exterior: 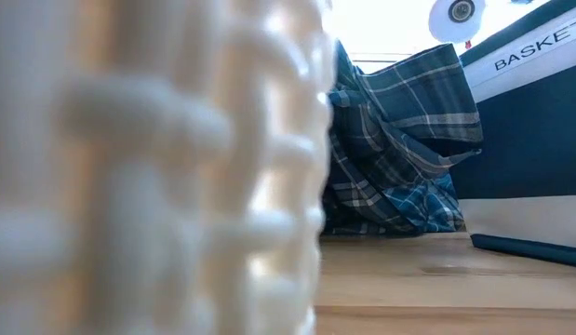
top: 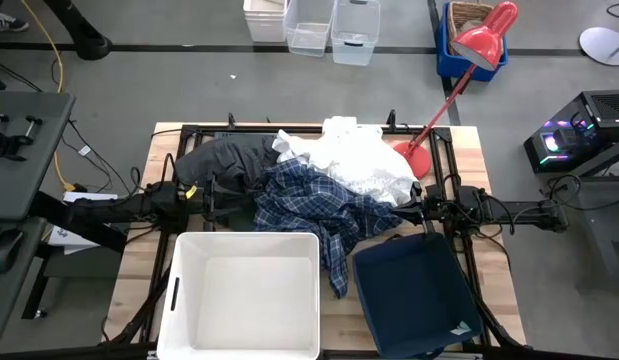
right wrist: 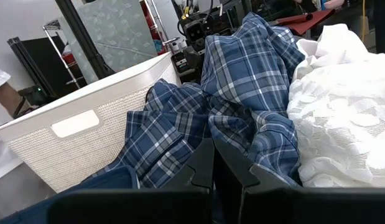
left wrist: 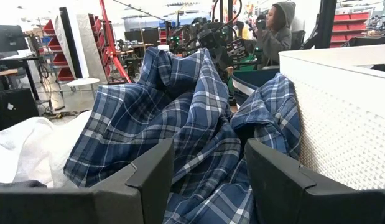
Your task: Sort clothes
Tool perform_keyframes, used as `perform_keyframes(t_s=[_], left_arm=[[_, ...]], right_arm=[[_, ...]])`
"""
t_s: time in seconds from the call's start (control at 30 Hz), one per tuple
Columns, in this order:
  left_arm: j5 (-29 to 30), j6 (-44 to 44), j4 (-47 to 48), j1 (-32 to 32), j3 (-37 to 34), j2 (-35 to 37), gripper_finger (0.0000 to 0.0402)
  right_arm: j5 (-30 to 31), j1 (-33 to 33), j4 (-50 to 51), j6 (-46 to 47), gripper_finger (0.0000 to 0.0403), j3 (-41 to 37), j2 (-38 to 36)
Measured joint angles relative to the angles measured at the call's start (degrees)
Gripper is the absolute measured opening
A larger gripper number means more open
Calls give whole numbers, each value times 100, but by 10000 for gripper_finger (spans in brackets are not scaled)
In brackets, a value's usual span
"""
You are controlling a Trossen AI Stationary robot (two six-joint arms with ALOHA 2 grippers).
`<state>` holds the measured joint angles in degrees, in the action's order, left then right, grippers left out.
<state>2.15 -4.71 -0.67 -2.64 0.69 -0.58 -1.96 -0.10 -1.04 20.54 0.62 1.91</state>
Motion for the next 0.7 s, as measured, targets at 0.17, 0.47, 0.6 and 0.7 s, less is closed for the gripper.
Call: perform_keyframes(t_s=[0.17, 0.47, 0.6, 0.7], left_arm=[[0, -22, -3, -1, 0, 0, 186], [409, -1056, -306, 0, 0, -2, 186], [297, 1114, -1978, 18, 0, -62, 186], [532, 1457, -3986, 18, 20, -367, 186]], right_arm=[[-2, 0, 0, 0, 0, -1, -2], [-2, -1, 0, 1, 0, -1, 0], [-2, -2, 0, 2, 0, 0, -2], [0, 0, 2, 0, 0, 0, -2]])
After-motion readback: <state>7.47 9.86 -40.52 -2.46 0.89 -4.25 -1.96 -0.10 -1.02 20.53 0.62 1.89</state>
